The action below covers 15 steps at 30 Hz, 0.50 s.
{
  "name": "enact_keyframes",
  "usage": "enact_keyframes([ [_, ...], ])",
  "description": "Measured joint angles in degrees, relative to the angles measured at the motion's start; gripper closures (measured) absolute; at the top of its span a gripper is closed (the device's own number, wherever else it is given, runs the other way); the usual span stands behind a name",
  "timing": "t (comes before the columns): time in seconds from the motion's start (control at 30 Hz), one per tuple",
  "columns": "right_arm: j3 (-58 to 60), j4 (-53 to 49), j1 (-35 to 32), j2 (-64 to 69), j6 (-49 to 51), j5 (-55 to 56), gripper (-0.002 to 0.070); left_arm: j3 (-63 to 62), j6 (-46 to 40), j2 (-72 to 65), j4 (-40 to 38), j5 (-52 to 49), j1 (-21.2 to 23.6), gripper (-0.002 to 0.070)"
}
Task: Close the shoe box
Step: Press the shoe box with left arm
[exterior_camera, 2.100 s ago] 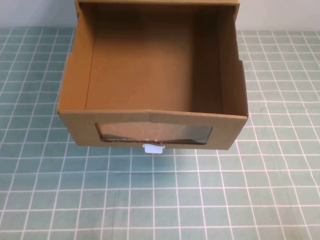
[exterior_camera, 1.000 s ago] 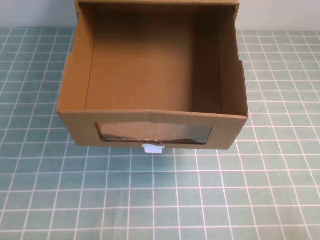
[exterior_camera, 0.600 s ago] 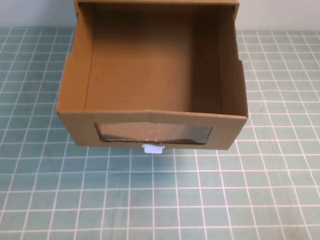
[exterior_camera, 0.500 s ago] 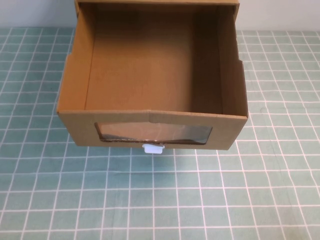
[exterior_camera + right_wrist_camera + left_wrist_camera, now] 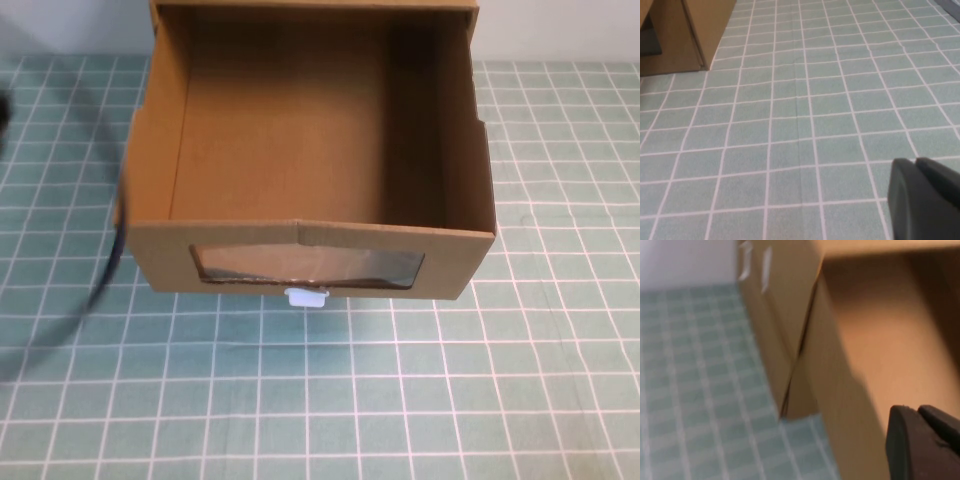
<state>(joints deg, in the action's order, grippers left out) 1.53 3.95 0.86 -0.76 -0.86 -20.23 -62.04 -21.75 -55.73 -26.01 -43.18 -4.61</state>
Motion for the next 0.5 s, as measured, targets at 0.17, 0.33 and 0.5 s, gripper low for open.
enact_keyframes([
  [0.17,0.0,0.0,0.0,0.0,0.0,0.0,0.0688,-19.1,-10.9,-19.6,-9.5,-5.0,0.1,0.0680],
  [0.33,0.0,0.0,0.0,0.0,0.0,0.0,0.0688,-35.1,-15.5,-34.2,-14.6,-9.3,-0.5,0.0680],
  [0.5,0.0,0.0,0.0,0.0,0.0,0.0,0.0687,-46.9,-16.4,-44.9,-14.9,-10.4,-3.2,0.0680],
])
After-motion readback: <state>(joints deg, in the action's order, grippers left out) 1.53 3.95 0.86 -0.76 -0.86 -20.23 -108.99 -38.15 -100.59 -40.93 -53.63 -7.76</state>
